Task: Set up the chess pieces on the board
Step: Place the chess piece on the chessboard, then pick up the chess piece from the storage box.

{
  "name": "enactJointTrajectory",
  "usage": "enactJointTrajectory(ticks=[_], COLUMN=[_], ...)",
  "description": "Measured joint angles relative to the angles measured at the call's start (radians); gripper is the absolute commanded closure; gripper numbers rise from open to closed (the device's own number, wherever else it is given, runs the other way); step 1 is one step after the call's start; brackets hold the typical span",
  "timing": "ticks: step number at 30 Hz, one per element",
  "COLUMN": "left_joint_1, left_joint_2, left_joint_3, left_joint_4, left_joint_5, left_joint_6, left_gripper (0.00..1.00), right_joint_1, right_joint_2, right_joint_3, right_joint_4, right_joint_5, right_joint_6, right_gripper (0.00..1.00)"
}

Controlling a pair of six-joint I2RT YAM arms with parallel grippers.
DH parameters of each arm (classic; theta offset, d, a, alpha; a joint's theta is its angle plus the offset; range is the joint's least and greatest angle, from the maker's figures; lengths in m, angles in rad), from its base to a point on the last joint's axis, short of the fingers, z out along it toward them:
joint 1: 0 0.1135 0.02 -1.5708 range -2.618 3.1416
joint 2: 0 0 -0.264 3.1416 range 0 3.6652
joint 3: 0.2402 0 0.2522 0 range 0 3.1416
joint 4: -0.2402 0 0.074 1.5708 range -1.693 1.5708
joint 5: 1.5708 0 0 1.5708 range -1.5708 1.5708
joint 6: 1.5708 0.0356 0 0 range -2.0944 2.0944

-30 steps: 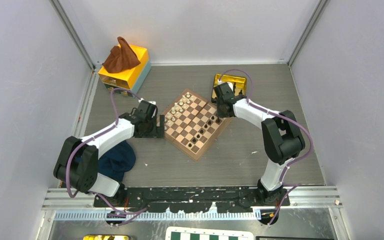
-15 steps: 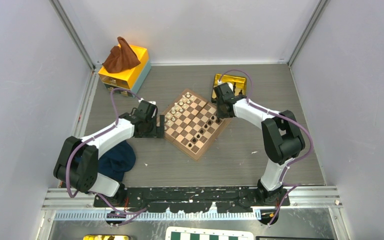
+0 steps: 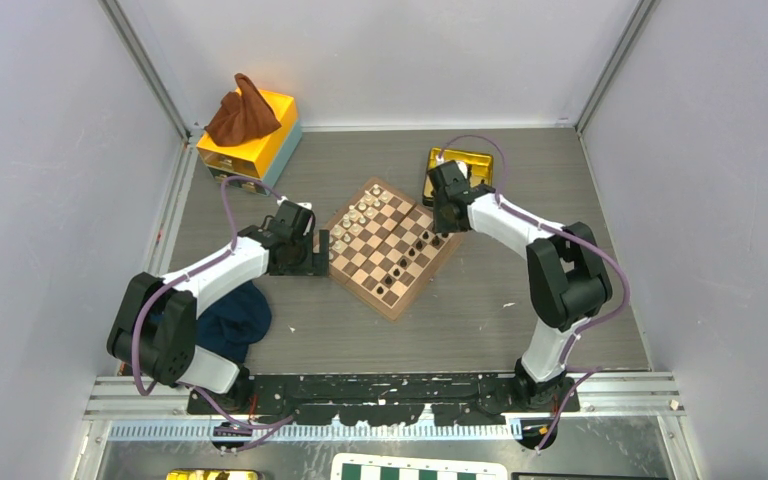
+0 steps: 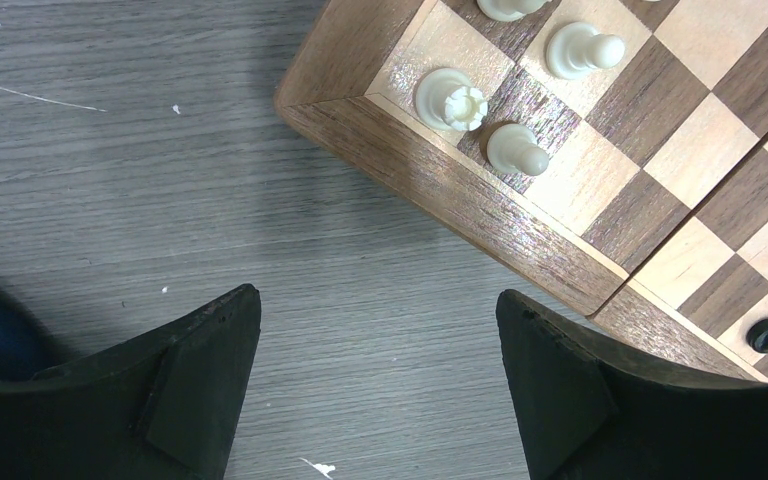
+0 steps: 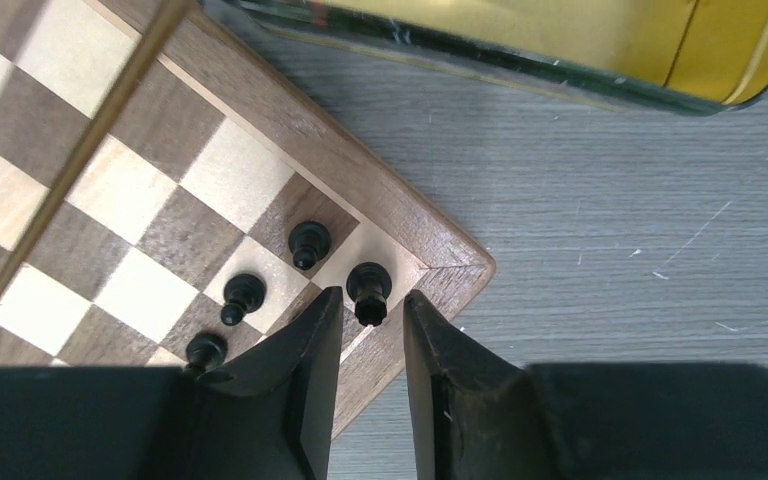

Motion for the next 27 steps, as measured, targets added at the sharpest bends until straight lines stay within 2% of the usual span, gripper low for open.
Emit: enactJointTrajectory(ticks=[7, 13, 17, 27], left_joint_1=[0.000, 0.000, 0.000, 0.000], left_joint_2=[0.000, 0.000, 0.000, 0.000], left_joint_3=[0.000, 0.000, 0.000, 0.000], left_joint_4=[0.000, 0.000, -0.001, -0.003], left_joint_5=[0.000, -0.001, -0.008, -0.029], left_joint_6=[0.000, 0.000, 0.000, 0.003], left_gripper=[0.12, 0.12, 0.12, 0.12], right_joint_1=[0.000, -0.014, -0.047, -0.167], right_joint_2=[-0.060, -0.046, 0.039, 0.375], right_joint_3=[0.100, 0.262, 0.385, 0.639], right_joint_4=[-0.058, -0.080, -0.081, -0.123], right_joint_5=[0.037, 0.069, 0.069, 0.007], right_joint_6=[0.000, -0.013, -0.017, -0.023], right_gripper=[0.50, 0.47, 0.47, 0.53])
